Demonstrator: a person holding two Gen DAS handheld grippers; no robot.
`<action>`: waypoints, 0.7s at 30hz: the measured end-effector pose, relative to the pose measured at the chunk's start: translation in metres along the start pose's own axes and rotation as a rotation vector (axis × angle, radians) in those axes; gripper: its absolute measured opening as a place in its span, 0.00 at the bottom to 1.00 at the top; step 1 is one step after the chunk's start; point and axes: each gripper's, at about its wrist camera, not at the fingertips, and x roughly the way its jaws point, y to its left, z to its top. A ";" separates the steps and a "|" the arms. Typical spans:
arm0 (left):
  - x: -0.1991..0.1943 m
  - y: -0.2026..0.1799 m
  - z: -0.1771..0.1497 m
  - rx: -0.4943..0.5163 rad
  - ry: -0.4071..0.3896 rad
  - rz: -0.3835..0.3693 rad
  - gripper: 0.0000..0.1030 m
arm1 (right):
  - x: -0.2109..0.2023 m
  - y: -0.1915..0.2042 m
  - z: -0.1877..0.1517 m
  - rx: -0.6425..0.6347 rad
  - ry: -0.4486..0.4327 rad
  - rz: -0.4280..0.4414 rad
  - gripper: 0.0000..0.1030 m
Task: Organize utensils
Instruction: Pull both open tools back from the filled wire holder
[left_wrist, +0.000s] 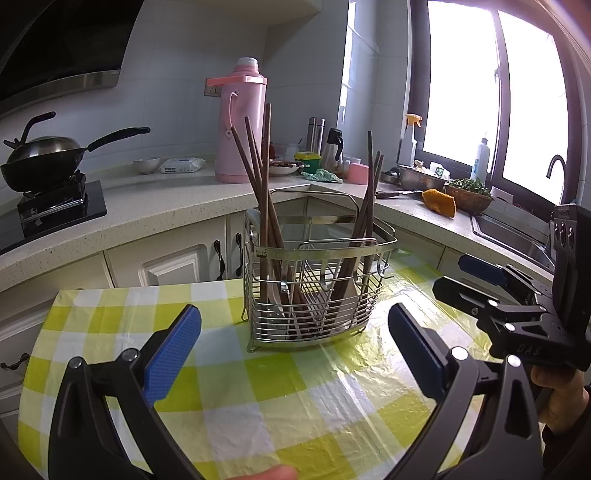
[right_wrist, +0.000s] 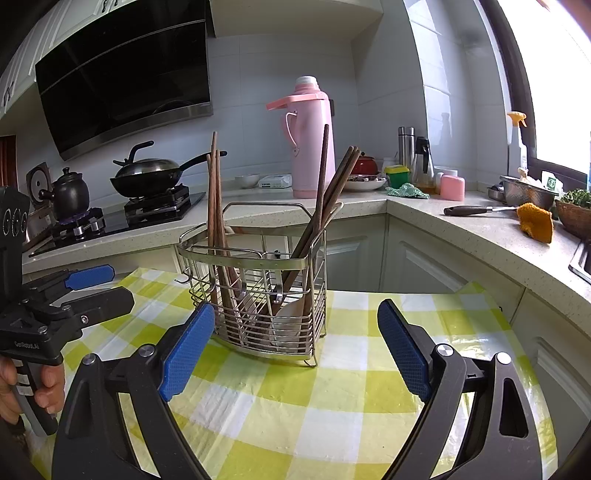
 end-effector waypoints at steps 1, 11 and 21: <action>0.000 0.000 0.000 0.001 0.000 0.001 0.95 | 0.000 0.000 0.000 -0.001 0.000 0.000 0.82; 0.002 -0.001 -0.002 0.013 -0.006 0.022 0.95 | 0.000 0.002 -0.001 -0.003 0.002 0.004 0.82; 0.000 -0.004 -0.005 0.028 -0.037 0.022 0.95 | 0.003 0.003 -0.004 -0.004 0.010 0.007 0.82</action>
